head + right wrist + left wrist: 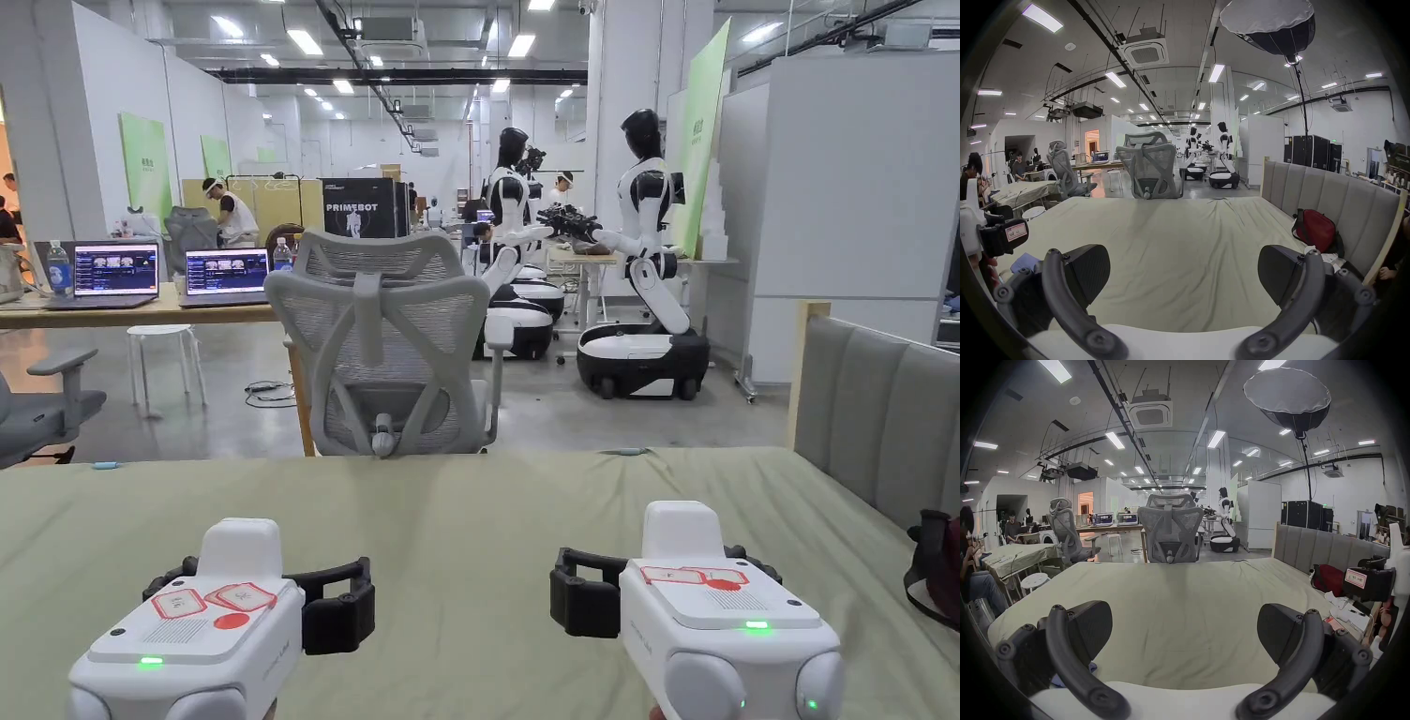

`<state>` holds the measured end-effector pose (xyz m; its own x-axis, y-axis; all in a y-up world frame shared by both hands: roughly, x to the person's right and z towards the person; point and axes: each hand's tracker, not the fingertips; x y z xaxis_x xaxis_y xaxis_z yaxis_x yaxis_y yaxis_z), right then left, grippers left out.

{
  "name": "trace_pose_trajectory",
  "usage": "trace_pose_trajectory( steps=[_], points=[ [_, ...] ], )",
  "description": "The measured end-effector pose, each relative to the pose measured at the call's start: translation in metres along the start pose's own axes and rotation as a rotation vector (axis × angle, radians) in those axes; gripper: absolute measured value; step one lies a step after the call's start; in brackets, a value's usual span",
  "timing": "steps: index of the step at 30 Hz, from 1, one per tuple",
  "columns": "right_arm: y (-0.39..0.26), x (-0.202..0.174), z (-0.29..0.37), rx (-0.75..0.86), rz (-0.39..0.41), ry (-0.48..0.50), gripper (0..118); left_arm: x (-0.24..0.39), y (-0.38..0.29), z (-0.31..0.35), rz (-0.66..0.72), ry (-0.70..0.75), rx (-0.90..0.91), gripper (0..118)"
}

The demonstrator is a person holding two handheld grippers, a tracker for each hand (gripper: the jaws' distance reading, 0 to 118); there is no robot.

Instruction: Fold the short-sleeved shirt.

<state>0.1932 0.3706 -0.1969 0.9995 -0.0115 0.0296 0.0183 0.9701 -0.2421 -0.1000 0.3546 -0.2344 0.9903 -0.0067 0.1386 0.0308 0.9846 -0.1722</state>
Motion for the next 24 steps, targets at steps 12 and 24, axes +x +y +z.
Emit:
trace_pose_trajectory(
  steps=[12,24],
  points=[
    [-0.003,0.002,-0.009,0.004,0.01,-0.008,118,-0.003,-0.002,-0.002,0.002,0.006,-0.004,118],
    [-0.005,-0.002,-0.013,0.001,0.031,-0.018,118,-0.001,-0.002,-0.002,-0.003,0.009,-0.008,118]
  ],
)
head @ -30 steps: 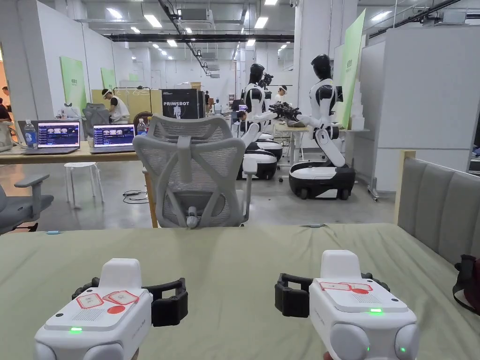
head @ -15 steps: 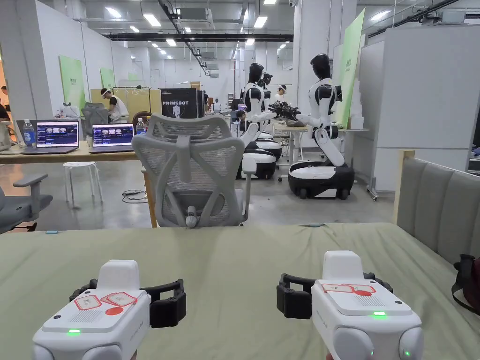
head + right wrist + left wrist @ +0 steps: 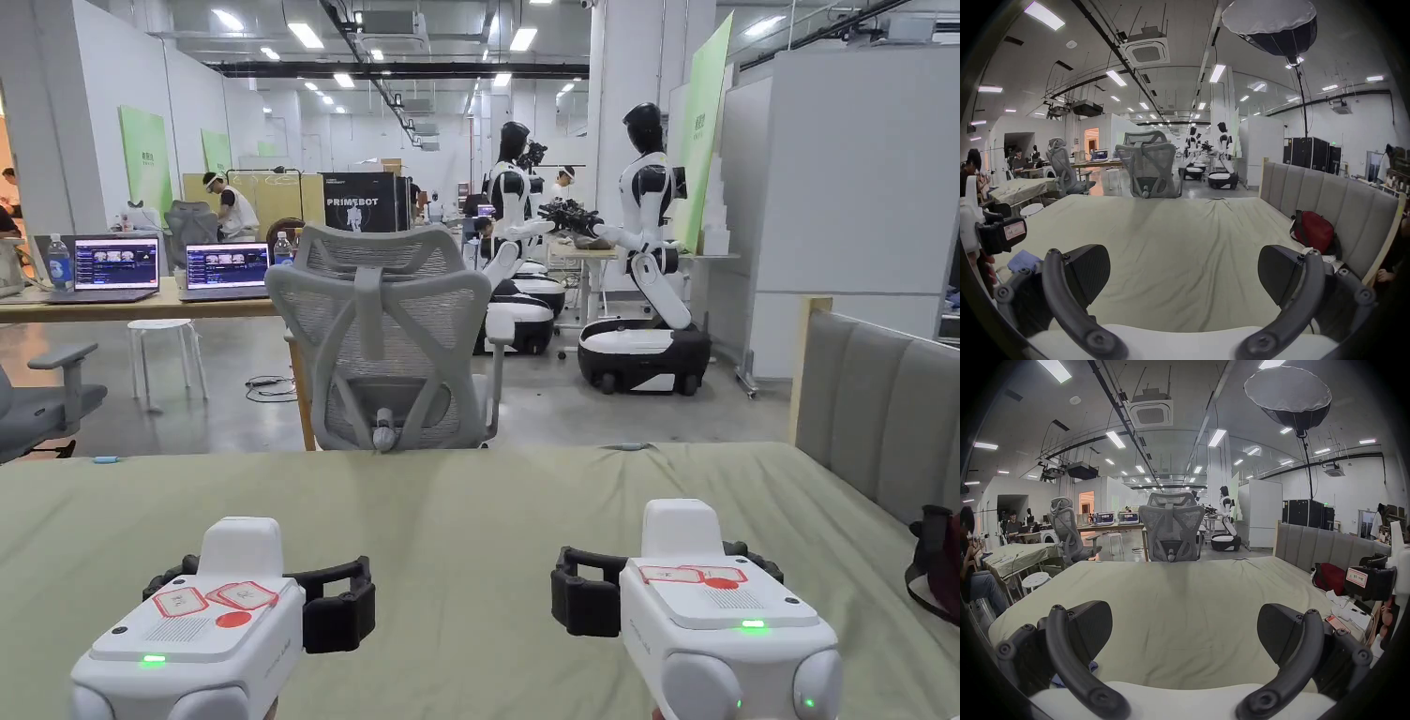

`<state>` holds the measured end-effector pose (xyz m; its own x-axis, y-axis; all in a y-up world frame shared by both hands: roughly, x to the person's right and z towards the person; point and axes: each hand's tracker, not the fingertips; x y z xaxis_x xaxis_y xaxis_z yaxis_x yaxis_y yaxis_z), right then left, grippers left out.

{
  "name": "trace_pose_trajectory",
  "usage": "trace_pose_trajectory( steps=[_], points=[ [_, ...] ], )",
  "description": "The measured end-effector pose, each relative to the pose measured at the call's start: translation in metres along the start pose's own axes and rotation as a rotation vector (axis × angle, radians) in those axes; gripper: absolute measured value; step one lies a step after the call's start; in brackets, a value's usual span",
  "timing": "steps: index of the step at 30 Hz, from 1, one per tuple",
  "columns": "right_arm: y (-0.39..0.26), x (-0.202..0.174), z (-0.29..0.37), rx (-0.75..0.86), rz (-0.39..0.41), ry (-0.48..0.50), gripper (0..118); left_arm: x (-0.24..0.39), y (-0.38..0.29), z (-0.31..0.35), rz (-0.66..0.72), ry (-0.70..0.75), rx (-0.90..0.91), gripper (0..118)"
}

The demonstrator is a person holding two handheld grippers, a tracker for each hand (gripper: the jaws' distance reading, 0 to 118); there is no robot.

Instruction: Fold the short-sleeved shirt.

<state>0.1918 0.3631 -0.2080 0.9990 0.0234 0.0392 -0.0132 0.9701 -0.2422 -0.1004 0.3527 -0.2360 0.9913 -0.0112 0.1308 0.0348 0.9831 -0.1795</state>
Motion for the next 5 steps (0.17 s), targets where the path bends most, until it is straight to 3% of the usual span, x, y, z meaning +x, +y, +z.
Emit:
trace_pose_trajectory(
  steps=[5],
  points=[
    [0.0034,-0.0032,0.0094,-0.014,0.016,0.009,118,-0.0008,-0.0012,-0.0009,0.003,0.003,0.002,118]
  ],
)
